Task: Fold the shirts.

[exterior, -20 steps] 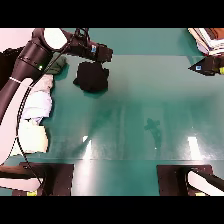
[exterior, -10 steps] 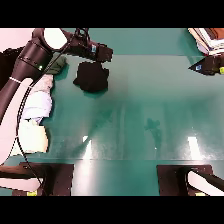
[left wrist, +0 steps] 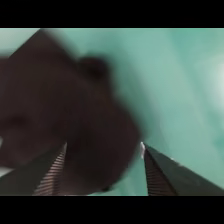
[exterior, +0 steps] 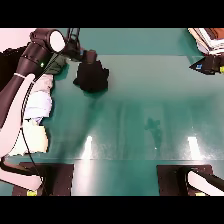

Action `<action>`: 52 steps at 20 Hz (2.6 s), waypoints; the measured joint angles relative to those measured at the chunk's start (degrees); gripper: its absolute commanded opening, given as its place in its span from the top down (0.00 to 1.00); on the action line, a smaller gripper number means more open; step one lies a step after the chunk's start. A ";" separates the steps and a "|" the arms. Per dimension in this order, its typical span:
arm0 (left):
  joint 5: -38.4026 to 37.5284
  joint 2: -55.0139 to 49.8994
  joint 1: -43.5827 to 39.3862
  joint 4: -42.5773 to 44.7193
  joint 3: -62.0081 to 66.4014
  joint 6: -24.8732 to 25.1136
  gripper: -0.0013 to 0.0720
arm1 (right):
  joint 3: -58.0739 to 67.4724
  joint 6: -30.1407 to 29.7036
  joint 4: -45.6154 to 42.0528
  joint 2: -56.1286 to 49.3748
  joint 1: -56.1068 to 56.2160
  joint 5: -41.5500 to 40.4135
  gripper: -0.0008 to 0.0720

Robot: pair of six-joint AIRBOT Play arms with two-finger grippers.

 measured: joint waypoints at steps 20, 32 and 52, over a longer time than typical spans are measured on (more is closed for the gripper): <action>-5.01 -3.69 8.55 -10.78 10.82 -1.11 0.95 | 2.38 0.04 0.26 3.45 0.00 -4.20 0.97; -11.19 21.62 -11.04 -9.20 8.33 3.10 0.94 | 22.71 0.02 0.17 2.08 0.02 -4.48 0.97; 6.05 -2.69 -3.04 -25.59 -18.84 5.35 0.13 | 22.08 3.19 0.02 -1.18 0.02 11.10 0.97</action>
